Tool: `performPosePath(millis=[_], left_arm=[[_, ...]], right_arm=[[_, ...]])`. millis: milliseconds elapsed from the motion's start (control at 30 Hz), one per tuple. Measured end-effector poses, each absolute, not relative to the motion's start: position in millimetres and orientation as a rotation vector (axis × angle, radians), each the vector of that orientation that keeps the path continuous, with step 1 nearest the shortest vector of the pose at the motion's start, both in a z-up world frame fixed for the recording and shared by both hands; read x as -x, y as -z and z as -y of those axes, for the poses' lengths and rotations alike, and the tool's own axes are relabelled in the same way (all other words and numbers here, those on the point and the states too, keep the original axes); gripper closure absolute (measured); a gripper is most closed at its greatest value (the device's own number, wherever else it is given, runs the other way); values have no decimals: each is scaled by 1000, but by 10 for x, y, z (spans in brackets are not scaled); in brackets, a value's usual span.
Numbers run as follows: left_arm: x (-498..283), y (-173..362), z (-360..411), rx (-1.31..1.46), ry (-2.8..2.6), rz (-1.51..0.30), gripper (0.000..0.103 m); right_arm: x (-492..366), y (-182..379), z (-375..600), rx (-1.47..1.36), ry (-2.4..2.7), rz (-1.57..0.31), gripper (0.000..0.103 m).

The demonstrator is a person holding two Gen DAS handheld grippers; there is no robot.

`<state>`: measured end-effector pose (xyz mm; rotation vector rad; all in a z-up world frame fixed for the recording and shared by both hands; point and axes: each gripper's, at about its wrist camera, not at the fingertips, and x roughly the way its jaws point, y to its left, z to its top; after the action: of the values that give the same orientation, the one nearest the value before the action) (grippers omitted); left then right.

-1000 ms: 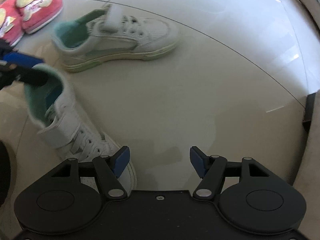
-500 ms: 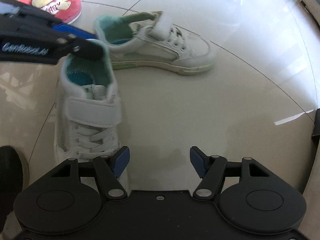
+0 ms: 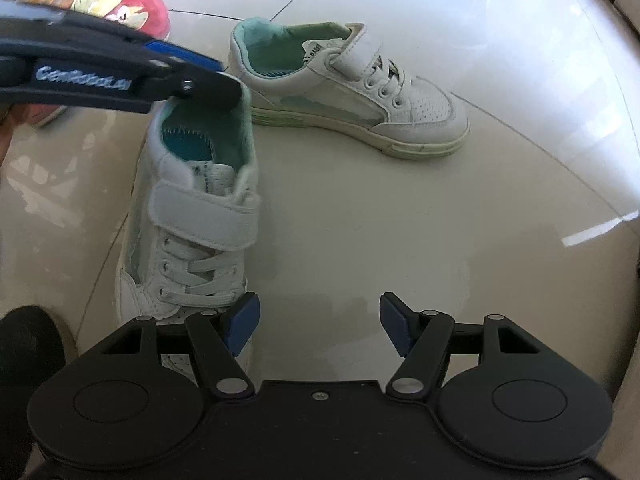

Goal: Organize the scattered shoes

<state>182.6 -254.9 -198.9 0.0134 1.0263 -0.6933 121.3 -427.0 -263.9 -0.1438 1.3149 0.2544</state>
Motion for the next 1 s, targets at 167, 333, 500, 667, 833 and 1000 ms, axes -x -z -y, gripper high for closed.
performPosePath(millis=[167,333,500,667,833,1000], left_arm=[[-1775,1973,2466,17,667,-1040,74],[-1769,2013,2410,47,651,-1069,68],[-1772,2039,2401,46,652,-1076,68],[-1747,2090,2406,5,634,-1080,75],[-1787,2189,2364,12,607,-1121,83],[-1688,2135,2536,-98,678,-1070,83]], right_arm=[[-1190,2655,4162,159,-299,-1315,33],[-1137,2623,4077,159,-363,-1320,33],[-1157,2607,4053,160,-376,-1315,33],[-1076,2457,4036,158,-374,-1305,33],[-1020,2369,4087,160,-364,-1289,33],[-1043,2296,4172,180,-322,-1252,33]])
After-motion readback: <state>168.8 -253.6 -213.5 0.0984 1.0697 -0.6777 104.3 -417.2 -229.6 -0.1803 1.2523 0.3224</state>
